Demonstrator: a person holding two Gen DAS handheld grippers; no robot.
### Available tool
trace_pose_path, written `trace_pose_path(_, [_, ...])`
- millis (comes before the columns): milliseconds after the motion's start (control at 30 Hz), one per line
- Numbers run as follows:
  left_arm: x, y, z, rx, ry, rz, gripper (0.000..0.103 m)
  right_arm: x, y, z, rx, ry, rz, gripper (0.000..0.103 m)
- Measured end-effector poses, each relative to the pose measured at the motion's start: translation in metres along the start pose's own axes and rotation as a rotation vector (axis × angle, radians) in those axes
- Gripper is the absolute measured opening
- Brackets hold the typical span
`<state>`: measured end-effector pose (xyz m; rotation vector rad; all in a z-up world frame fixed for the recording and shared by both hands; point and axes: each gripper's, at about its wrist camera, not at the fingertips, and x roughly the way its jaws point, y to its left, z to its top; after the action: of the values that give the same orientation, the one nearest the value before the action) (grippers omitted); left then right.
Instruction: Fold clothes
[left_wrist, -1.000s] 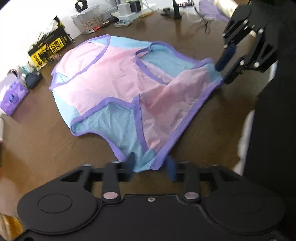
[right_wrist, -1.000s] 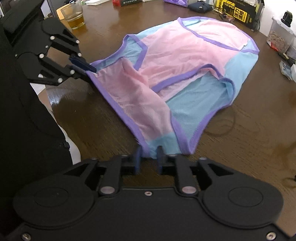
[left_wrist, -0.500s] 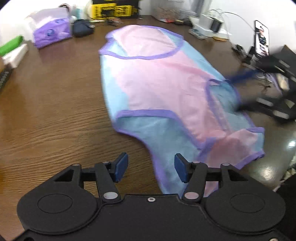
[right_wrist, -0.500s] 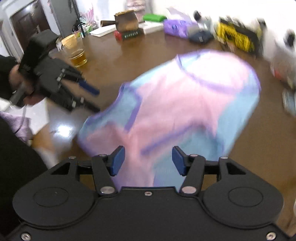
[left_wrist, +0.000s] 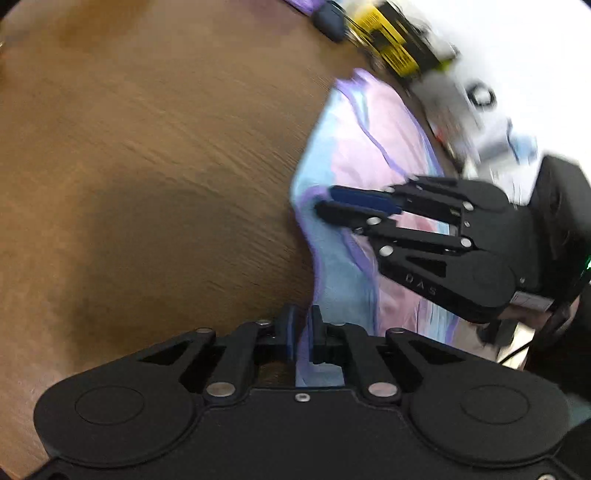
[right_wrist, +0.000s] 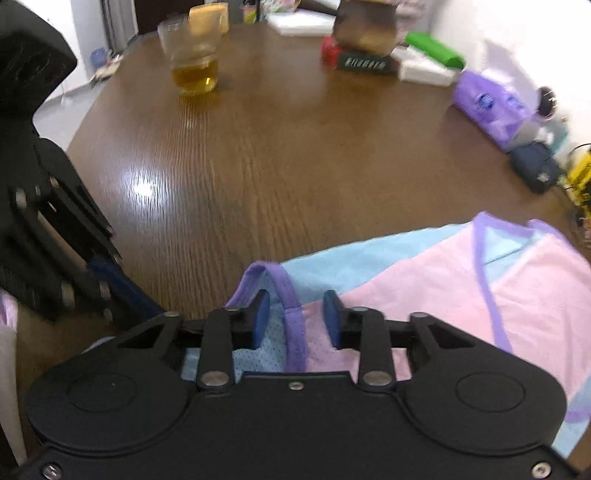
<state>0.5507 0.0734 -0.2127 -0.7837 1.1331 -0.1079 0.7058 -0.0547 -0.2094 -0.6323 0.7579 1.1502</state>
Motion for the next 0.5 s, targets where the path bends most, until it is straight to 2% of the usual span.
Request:
trace_pose_path(133, [-0.004,-0.002,-0.01,0.0,0.017,-0.004,0.01,-0.005,-0.014,-0.001,0.106,-0.037,-0.024,0.014])
trace_pose_path(200, [-0.005,-0.006,-0.014,0.016,0.023,-0.016,0.02,-0.008,-0.025,-0.002,0.2,-0.047,-0.018,0.014])
trace_pose_path(267, [-0.008,-0.015,-0.02,0.092,0.026,-0.042,0.052,-0.01,-0.036,-0.003,0.288,-0.056,0.008,0.014])
trace_pose_path(333, [-0.008,-0.02,-0.025,0.168,0.026,-0.036,0.053,-0.01,-0.041,-0.003,0.339,-0.059,0.026,0.015])
trace_pose_path(367, [-0.007,-0.021,-0.03,0.198,0.023,-0.035,0.05,-0.009,-0.047,-0.004,0.39,-0.057,0.042,0.015])
trace_pose_path(400, [-0.007,-0.021,-0.032,0.2,0.024,-0.039,0.045,-0.008,-0.05,-0.004,0.414,-0.058,0.035,0.015])
trace_pose_path(433, [-0.007,-0.02,-0.035,0.194,0.024,-0.049,0.036,-0.006,-0.052,-0.004,0.424,-0.051,0.022,0.016])
trace_pose_path(500, [-0.008,-0.018,-0.04,0.186,0.015,-0.063,0.033,-0.006,-0.052,-0.004,0.419,-0.032,0.002,0.017])
